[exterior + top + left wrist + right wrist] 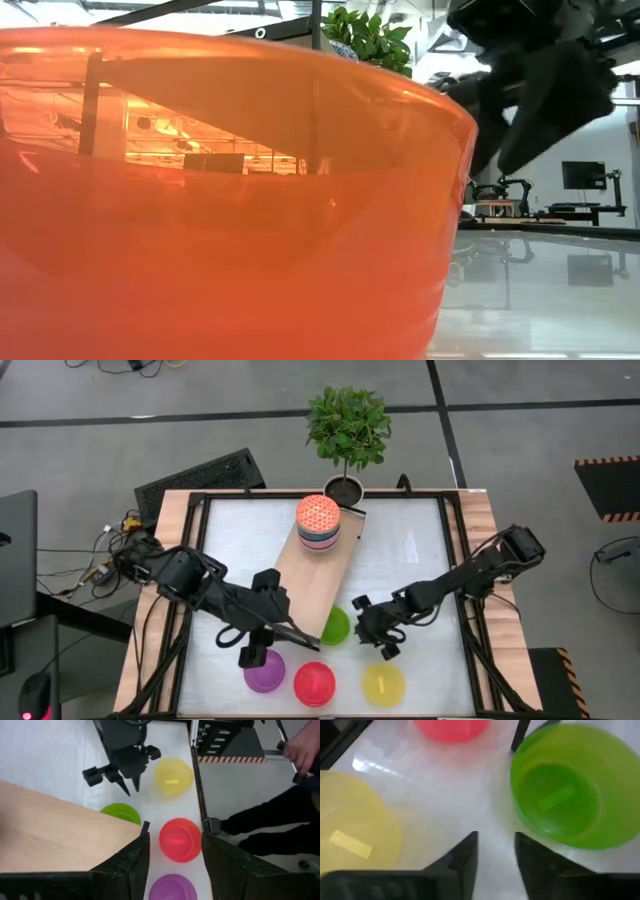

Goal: Place and stack bowls onto a shelf
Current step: Put the green bowl on the shelf

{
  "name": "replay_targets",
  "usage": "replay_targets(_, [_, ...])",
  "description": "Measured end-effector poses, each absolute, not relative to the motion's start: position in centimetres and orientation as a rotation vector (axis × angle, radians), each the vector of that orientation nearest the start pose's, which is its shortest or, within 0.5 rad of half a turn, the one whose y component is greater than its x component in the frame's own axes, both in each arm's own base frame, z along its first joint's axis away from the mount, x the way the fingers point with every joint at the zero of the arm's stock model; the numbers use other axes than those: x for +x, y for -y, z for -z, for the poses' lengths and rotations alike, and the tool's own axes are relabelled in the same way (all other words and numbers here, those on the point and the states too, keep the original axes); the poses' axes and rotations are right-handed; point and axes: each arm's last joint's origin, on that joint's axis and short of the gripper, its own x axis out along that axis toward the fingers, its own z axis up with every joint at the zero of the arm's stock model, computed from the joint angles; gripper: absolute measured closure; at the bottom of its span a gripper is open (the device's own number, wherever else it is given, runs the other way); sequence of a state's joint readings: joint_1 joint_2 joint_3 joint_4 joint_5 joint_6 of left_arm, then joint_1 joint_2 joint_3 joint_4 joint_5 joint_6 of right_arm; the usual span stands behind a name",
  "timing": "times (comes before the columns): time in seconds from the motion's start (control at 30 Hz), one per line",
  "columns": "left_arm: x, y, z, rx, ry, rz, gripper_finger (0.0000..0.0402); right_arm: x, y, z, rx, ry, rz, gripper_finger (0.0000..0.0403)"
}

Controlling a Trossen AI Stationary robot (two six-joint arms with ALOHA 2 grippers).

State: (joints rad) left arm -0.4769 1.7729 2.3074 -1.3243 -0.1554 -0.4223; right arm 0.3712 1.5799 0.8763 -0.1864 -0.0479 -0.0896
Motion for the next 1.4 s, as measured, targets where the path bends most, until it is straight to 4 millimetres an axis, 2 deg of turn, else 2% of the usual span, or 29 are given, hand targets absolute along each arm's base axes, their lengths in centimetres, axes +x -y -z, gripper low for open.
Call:
replay_targets(0.17, [28.6,14.1,-46.8,-0.160,-0.828,0.102,0.0239,28.4,-10.8,-18.1,-0.159,-0.916,-0.423,0.0381])
replay_targets(0.3, [28.3,14.0,-46.6,-0.161,-0.857,0.088,0.0239,28.5,-10.4,-17.7,-0.076,-0.956,-0.456,0.0385])
replay_targets(0.43, [28.0,13.9,-46.8,-0.175,-0.860,0.081,0.0239,29.5,-9.7,-18.1,-0.113,-0.893,-0.478,0.0385])
replay_targets(0.57, [28.0,13.8,-46.8,-0.190,-0.860,0.074,0.0239,32.8,-8.2,-17.4,-0.167,-0.795,-0.455,0.0385])
replay_targets(0.67, [27.9,13.8,-46.8,-0.220,-0.864,0.066,0.0239,35.7,-6.8,-16.0,-0.129,-0.854,-0.373,0.0385])
replay_targets(0.73, [27.8,13.8,-46.9,-0.233,-0.864,0.068,0.0239,36.2,-6.1,-16.3,-0.078,-0.918,-0.375,0.0385])
replay_targets(0.87, [27.4,13.9,-47.2,-0.226,-0.850,0.074,0.0239,35.7,-7.2,-18.6,-0.106,-0.893,-0.419,0.0386])
replay_targets(1.03, [27.2,13.7,-47.0,-0.180,-0.866,0.036,0.0239,34.3,-8.1,-22.3,-0.175,-0.808,-0.363,0.0386])
replay_targets(1.23, [26.7,13.0,-47.2,-0.148,-0.853,-0.036,0.0239,33.0,-10.5,-21.8,-0.201,-0.888,-0.407,0.0386])
replay_targets(1.4, [25.6,12.4,-48.0,-0.155,-0.824,-0.050,0.0239,32.7,-12.5,-19.0,-0.214,-1.015,-0.441,0.0386])
